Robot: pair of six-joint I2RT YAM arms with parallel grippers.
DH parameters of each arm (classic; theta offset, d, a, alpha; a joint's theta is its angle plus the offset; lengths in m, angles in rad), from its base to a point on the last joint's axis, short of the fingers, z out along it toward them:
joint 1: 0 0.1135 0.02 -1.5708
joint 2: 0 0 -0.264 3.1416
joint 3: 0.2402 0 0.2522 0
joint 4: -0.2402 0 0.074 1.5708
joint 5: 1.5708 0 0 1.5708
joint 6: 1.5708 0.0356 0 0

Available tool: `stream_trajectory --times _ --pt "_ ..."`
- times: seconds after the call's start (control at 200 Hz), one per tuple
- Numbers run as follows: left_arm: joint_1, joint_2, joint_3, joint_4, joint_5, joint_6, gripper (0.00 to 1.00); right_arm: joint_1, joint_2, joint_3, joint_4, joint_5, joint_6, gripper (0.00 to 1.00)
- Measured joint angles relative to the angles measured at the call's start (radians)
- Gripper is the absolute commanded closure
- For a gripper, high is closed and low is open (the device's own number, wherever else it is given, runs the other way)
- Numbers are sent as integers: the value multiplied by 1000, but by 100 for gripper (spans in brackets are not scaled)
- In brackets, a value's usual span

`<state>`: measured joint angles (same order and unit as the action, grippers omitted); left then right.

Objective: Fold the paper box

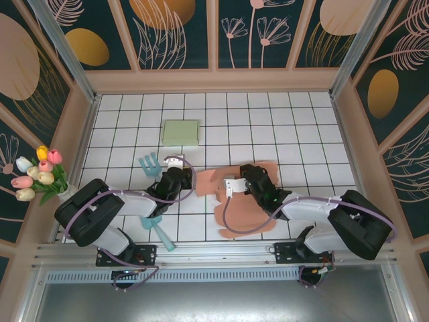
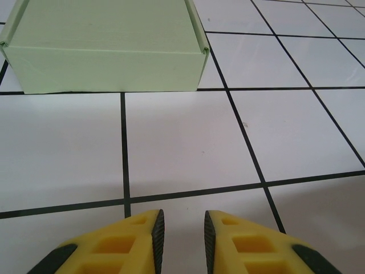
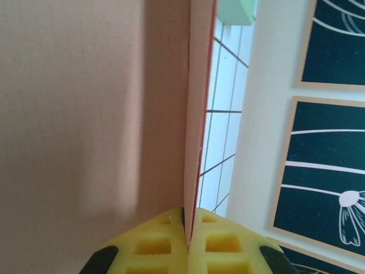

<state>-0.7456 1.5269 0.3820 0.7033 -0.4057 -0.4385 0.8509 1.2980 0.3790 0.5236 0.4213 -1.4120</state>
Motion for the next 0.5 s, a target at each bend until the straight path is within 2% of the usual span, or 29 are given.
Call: stream_trajectory --times 0.145,0.285,0.41,0.5 --pt "0 -8 -23 21 32 19 69 6 -50 -6 57 -3 0 100" --pt "0 -35 -23 19 11 20 69 14 -60 -18 158 4 -11 100" --pt "8 -88 -23 -13 -61 9 69 24 10 -38 288 35 -35 100" --pt "50 -126 -23 -42 -101 -19 69 36 105 -42 393 66 -43 100"
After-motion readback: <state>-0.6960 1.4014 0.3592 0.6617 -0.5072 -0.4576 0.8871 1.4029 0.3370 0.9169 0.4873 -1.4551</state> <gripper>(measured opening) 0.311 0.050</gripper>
